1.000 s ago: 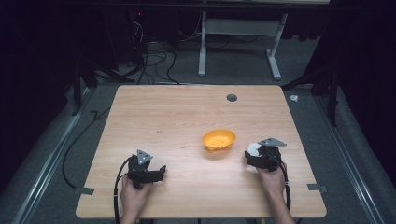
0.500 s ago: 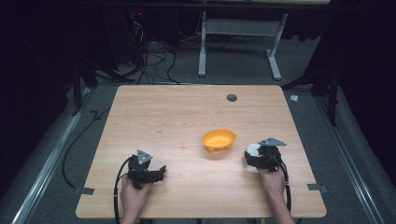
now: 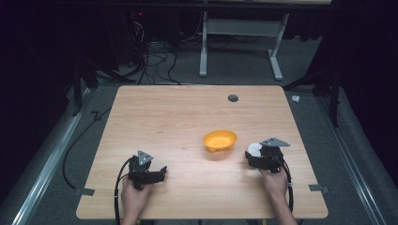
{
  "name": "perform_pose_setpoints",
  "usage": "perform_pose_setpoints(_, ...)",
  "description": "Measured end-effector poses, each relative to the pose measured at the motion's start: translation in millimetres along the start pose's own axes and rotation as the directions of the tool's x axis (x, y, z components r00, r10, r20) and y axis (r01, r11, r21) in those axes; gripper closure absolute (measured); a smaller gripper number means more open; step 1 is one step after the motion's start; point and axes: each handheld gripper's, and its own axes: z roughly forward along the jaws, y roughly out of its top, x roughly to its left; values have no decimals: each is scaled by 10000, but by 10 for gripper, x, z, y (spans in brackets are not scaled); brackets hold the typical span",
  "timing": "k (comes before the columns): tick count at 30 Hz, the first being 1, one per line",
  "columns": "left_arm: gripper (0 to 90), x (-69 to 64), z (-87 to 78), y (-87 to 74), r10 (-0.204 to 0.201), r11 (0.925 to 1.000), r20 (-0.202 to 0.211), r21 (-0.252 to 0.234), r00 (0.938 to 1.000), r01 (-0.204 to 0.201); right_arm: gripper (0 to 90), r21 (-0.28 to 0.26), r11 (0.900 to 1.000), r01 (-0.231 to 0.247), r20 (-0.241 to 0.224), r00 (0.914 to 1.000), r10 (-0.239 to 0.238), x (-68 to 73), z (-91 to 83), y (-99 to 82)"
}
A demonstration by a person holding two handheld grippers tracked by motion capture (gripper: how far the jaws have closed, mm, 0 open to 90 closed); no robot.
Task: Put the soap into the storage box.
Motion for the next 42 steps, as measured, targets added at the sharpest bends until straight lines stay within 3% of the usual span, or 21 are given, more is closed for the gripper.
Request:
perform_pose_setpoints(5, 131, 0, 0, 0, 3, 10000, 0, 1, 10000, -3, 246, -94, 9997, 232, -111, 9997, -233, 65, -63, 60)
perform_pose_setpoints(21, 131, 0, 0, 0, 4, 10000, 8, -3, 10000, -4, 246, -462, 9983, 351, -704, 9968, -383, 225, -157, 221)
perform_pose_setpoints(42, 133, 1, 1, 0, -4, 10000, -1, -10, 10000, 4, 246, -759, 9945, 716, -1358, 9874, -814, 398, -255, 458)
